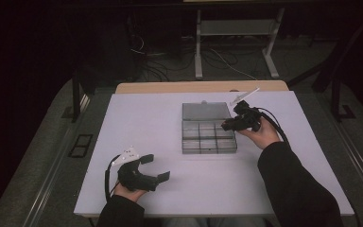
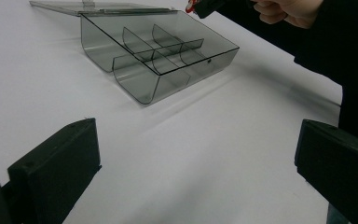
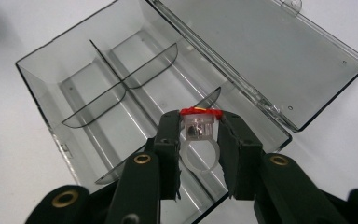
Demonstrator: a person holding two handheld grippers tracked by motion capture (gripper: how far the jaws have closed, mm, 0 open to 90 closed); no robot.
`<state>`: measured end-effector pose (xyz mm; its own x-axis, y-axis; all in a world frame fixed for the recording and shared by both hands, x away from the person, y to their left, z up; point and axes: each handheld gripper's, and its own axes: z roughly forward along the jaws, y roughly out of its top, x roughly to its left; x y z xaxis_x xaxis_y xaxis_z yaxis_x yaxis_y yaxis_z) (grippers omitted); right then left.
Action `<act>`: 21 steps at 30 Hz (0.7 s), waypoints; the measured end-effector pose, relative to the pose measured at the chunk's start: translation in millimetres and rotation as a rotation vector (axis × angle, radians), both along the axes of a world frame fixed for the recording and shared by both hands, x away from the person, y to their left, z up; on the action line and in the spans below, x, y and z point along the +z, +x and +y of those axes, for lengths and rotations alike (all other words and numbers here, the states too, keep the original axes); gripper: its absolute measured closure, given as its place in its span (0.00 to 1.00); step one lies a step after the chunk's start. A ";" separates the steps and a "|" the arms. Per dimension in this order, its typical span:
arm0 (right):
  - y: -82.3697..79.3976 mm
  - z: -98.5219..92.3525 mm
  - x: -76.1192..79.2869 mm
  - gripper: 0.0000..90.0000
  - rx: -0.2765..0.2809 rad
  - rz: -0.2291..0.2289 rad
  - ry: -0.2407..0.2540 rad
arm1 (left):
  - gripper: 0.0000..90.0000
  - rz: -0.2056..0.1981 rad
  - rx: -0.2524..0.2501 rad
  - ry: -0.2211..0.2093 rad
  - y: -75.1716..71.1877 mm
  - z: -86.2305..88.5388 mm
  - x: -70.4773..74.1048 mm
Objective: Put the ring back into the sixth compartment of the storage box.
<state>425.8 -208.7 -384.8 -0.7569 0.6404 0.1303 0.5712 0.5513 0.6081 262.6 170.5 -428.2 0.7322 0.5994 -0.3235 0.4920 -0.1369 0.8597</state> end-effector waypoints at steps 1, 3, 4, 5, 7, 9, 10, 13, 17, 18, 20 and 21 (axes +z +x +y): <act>0.5 0.2 -0.9 0.77 -0.003 0.001 -0.002 | 0.00 0.000 0.000 0.000 0.0 0.0 0.0; 1.1 0.4 -1.6 0.77 -0.003 0.004 -0.003 | 0.00 0.000 0.000 0.000 -0.1 0.1 0.1; 2.5 0.8 -3.5 0.77 -0.006 0.004 -0.002 | 0.00 0.000 0.000 0.000 -0.1 0.2 0.1; 3.3 0.9 -4.5 0.77 -0.009 0.006 0.000 | 0.00 0.000 0.000 -0.001 -0.1 0.2 0.1; 4.3 1.0 -5.6 0.77 -0.008 0.005 0.001 | 0.00 -0.001 -0.002 0.002 -0.1 0.4 0.2; 5.9 1.6 -7.8 0.77 -0.013 0.007 0.002 | 0.00 -0.001 -0.001 0.000 -0.1 0.3 0.2; 6.7 1.7 -9.0 0.77 -0.014 0.009 0.003 | 0.00 -0.001 -0.001 0.000 -0.1 0.3 0.2; 9.4 2.1 -13.8 0.77 -0.021 0.017 0.001 | 0.00 0.000 -0.001 -0.001 0.0 0.2 0.1; 12.9 2.7 -20.1 0.77 -0.032 0.025 0.005 | 0.00 -0.001 -0.001 0.000 -0.1 0.4 0.2; 14.4 3.1 -23.2 0.77 -0.038 0.031 0.005 | 0.00 0.000 -0.001 -0.001 0.0 0.4 0.2; 16.3 2.8 -26.3 0.77 -0.040 0.043 0.011 | 0.00 -0.001 -0.002 -0.001 0.0 0.5 0.2; 16.3 2.8 -26.3 0.77 -0.040 0.043 0.011 | 0.00 -0.001 -0.002 -0.001 0.0 0.4 0.2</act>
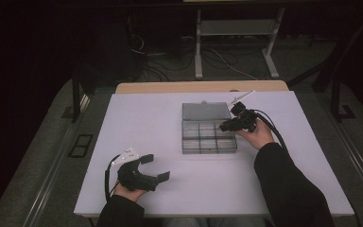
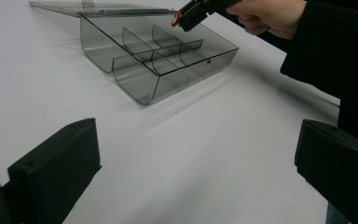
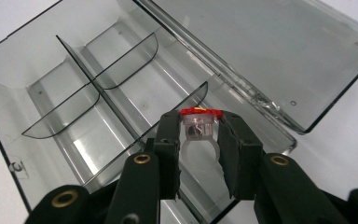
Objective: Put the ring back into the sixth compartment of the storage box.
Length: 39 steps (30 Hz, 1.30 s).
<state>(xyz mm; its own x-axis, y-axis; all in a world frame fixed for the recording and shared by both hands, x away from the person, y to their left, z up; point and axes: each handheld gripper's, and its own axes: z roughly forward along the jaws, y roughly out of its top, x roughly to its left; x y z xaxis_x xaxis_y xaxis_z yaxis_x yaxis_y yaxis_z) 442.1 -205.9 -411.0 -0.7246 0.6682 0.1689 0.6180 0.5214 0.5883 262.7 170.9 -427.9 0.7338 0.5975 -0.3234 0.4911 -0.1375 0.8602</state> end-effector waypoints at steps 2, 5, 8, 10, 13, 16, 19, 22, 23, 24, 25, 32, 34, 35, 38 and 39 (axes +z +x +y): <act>1.3 0.5 -2.6 0.77 -0.002 0.005 -0.013 | 0.00 0.000 0.000 0.000 0.1 -0.3 -0.1; 3.2 1.7 -7.8 0.77 -0.004 0.011 -0.023 | 0.00 -0.001 -0.002 0.002 0.2 -0.2 -0.1; 3.7 3.2 -9.7 0.77 0.000 0.010 -0.026 | 0.00 0.000 -0.002 0.002 0.1 -0.4 -0.1; 3.5 4.5 -10.4 0.76 -0.002 0.007 -0.031 | 0.00 0.000 -0.002 0.002 0.1 -0.5 -0.1; 3.0 5.5 -11.0 0.75 -0.002 0.008 -0.034 | 0.00 0.000 -0.003 0.002 0.2 -0.5 -0.1; 2.0 6.2 -10.7 0.73 -0.006 0.003 -0.035 | 0.00 0.000 -0.002 0.002 0.1 -0.4 0.0; 1.2 6.3 -9.4 0.73 -0.004 0.001 -0.036 | 0.00 0.000 -0.002 0.003 0.0 -0.5 0.0; -1.9 6.6 -4.3 0.70 0.000 -0.013 -0.046 | 0.00 0.001 -0.006 0.004 0.0 -1.2 -0.3; -1.9 6.6 -4.3 0.70 0.000 -0.013 -0.046 | 0.00 0.001 -0.006 0.004 0.0 -1.2 -0.3; -2.7 6.2 -2.5 0.70 0.004 -0.019 -0.049 | 0.00 0.002 -0.006 0.004 0.0 -1.3 -0.3; -3.8 5.8 -0.6 0.69 0.000 -0.020 -0.049 | 0.00 0.002 -0.006 0.003 0.0 -1.4 -0.3; -10.6 -1.9 11.3 0.64 -0.011 -0.039 -0.040 | 0.00 0.003 -0.006 0.003 -0.2 -1.4 -0.3; -13.1 -3.9 13.7 0.62 -0.012 -0.040 -0.034 | 0.00 0.003 -0.006 0.002 -0.3 -1.4 -0.2; -14.5 -5.1 14.8 0.61 -0.012 -0.042 -0.031 | 0.00 0.004 -0.006 0.002 -0.3 -1.5 -0.2; -17.1 -7.7 17.2 0.58 -0.016 -0.045 -0.022 | 0.00 0.003 -0.007 0.002 -0.3 -1.4 -0.2; -18.5 -9.2 18.4 0.57 -0.018 -0.045 -0.013 | 0.00 0.003 -0.006 0.002 -0.4 -1.4 -0.2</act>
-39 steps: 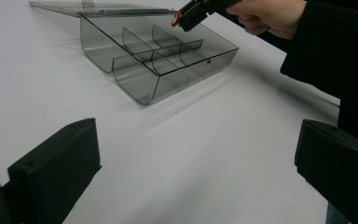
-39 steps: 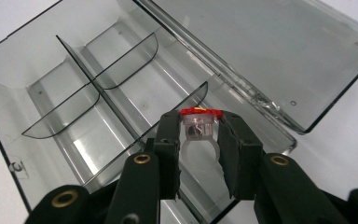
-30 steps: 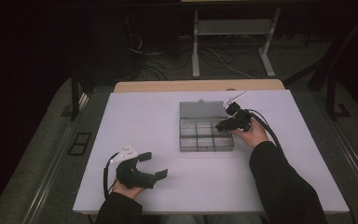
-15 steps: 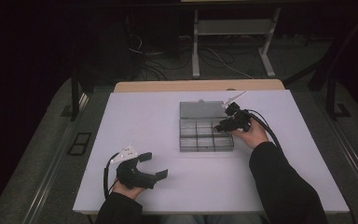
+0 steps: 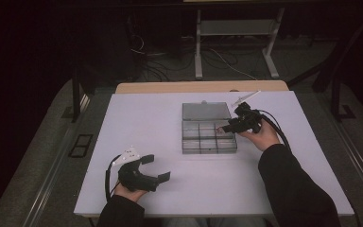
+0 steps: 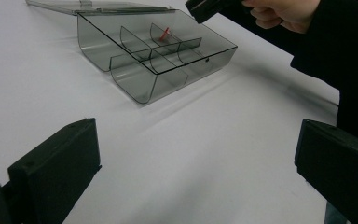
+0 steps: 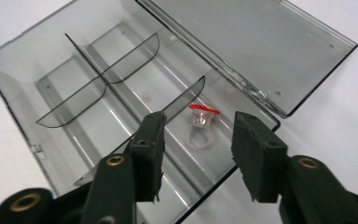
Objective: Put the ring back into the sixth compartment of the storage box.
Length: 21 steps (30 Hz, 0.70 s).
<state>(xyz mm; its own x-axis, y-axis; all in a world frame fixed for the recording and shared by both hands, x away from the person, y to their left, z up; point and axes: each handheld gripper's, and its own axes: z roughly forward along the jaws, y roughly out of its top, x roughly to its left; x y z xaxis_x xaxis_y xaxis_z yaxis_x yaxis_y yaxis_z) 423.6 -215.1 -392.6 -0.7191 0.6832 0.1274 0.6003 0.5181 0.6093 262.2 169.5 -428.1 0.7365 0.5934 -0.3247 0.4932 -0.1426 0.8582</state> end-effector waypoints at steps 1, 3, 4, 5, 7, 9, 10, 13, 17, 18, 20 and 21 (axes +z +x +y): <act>-1.4 -1.4 1.0 0.55 -0.001 0.000 0.009 | 0.00 0.000 0.000 0.000 0.0 0.0 0.0; -5.9 -5.1 4.4 0.49 -0.013 -0.002 0.022 | 0.00 0.000 0.000 0.000 0.0 0.0 0.0; -7.5 -6.3 5.7 0.46 -0.019 -0.002 0.026 | 0.00 0.000 0.000 0.000 0.0 0.0 0.0; -9.3 -7.3 6.9 0.44 -0.024 -0.005 0.030 | 0.00 0.000 0.000 0.001 -0.1 -0.1 -0.1; -11.1 -8.3 8.0 0.42 -0.027 -0.006 0.034 | 0.00 -0.001 -0.002 0.003 -0.1 0.1 -0.1; -14.6 -10.0 9.5 0.33 -0.029 0.000 0.044 | 0.00 -0.001 -0.002 0.003 -0.1 0.1 -0.1; -16.4 -10.8 10.2 0.28 -0.032 0.008 0.047 | 0.00 -0.001 -0.002 0.003 -0.1 0.1 -0.2; -22.5 -13.1 10.9 0.14 -0.041 0.022 0.050 | 0.00 -0.001 -0.002 0.003 0.0 0.0 -0.2; -33.7 -17.4 12.0 0.00 -0.073 0.007 0.045 | 0.00 0.001 -0.002 0.006 -0.1 -0.6 -0.4; -38.3 -20.9 12.0 0.01 -0.080 0.011 0.059 | 0.00 0.001 -0.002 0.006 -0.1 -0.7 -0.5; -41.0 -22.6 12.2 0.01 -0.085 0.010 0.064 | 0.00 0.001 -0.003 0.005 -0.2 -0.9 -0.5; -43.8 -24.4 12.4 0.01 -0.086 0.008 0.070 | 0.00 0.002 -0.002 0.005 -0.2 -0.9 -0.6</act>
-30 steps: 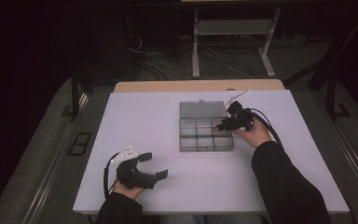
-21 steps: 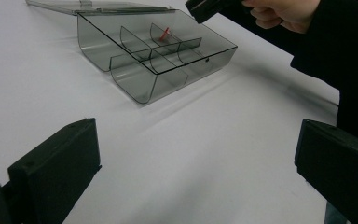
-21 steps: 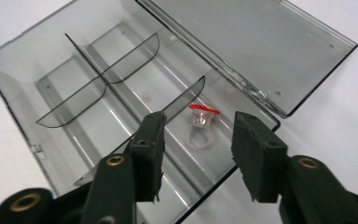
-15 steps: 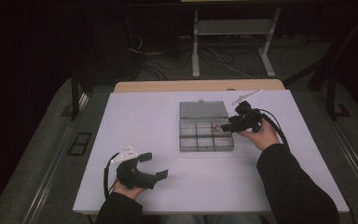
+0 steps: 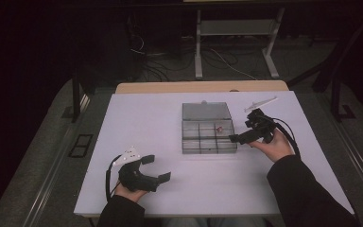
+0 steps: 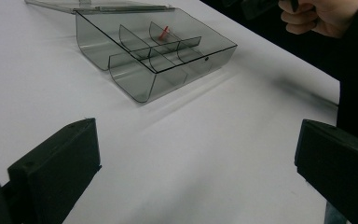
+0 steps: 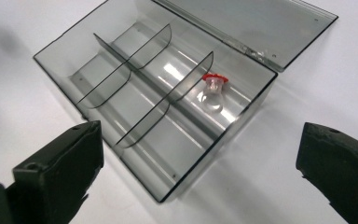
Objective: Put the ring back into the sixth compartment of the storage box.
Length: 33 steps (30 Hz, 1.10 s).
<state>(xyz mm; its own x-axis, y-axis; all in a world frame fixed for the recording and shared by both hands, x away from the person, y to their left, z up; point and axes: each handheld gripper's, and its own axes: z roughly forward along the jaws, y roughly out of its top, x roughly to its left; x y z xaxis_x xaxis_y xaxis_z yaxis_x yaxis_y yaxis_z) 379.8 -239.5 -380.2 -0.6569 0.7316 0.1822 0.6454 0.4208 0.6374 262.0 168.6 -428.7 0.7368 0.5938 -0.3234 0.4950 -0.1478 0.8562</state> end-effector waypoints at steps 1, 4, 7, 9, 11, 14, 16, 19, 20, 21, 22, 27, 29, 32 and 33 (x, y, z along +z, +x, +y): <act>-2.9 -1.7 0.3 0.01 -0.003 -0.003 0.001 | 0.00 0.001 0.001 0.000 0.0 0.1 0.0; -11.9 -7.1 1.1 0.01 0.010 -0.004 0.021 | 0.00 0.000 0.001 0.000 0.2 0.1 -0.2; -19.6 -12.1 1.3 0.01 0.011 -0.005 0.027 | 0.00 0.001 0.002 -0.001 -0.1 0.0 -0.1; -25.2 -15.9 1.4 0.01 0.007 -0.011 0.040 | 0.00 0.001 0.002 -0.001 -0.2 -0.1 -0.1; -30.6 -19.5 1.3 0.01 0.008 -0.016 0.049 | 0.00 0.002 0.002 -0.001 -0.2 -0.3 -0.2; -39.3 -23.7 0.6 0.01 0.011 -0.025 0.059 | 0.00 0.002 0.001 -0.001 -0.1 -0.3 -0.3; -44.7 -26.6 -0.2 0.01 0.012 -0.029 0.065 | 0.00 0.002 0.001 0.000 0.0 -0.3 -0.3; -52.7 -30.8 -1.8 0.01 0.014 -0.032 0.077 | 0.00 0.001 -0.001 0.001 0.0 -0.4 -0.3; -55.4 -32.1 -2.7 0.01 0.013 -0.034 0.083 | 0.00 0.001 0.000 0.000 -0.1 -0.5 -0.3; -57.8 -33.6 -3.6 0.01 0.011 -0.034 0.082 | 0.00 0.001 -0.001 0.001 -0.1 -0.5 -0.3; -60.3 -34.8 -4.9 0.01 0.011 -0.032 0.084 | 0.00 0.001 -0.001 0.001 -0.1 -0.5 -0.4; -71.5 -42.1 -10.9 0.01 0.003 -0.033 0.091 | 0.00 0.003 0.000 0.000 -0.2 -0.9 -0.6; -76.2 -45.1 -12.6 0.01 -0.002 -0.034 0.095 | 0.00 0.003 0.001 0.000 -0.2 -1.1 -0.7; -83.4 -50.4 -15.5 0.01 -0.012 -0.036 0.107 | 0.00 0.002 0.001 0.000 -0.4 -1.0 -0.6; -86.0 -52.2 -16.8 0.01 -0.013 -0.037 0.109 | 0.00 0.002 0.002 0.000 -0.4 -1.1 -0.7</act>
<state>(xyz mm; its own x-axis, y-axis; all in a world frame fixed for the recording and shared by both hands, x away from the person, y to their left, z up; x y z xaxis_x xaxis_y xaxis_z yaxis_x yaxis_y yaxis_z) 293.9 -291.7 -397.0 -0.6550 0.7174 0.2374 0.6258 0.3389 0.7025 261.6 167.5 -429.3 0.7350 0.5951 -0.3251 0.4973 -0.1471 0.8550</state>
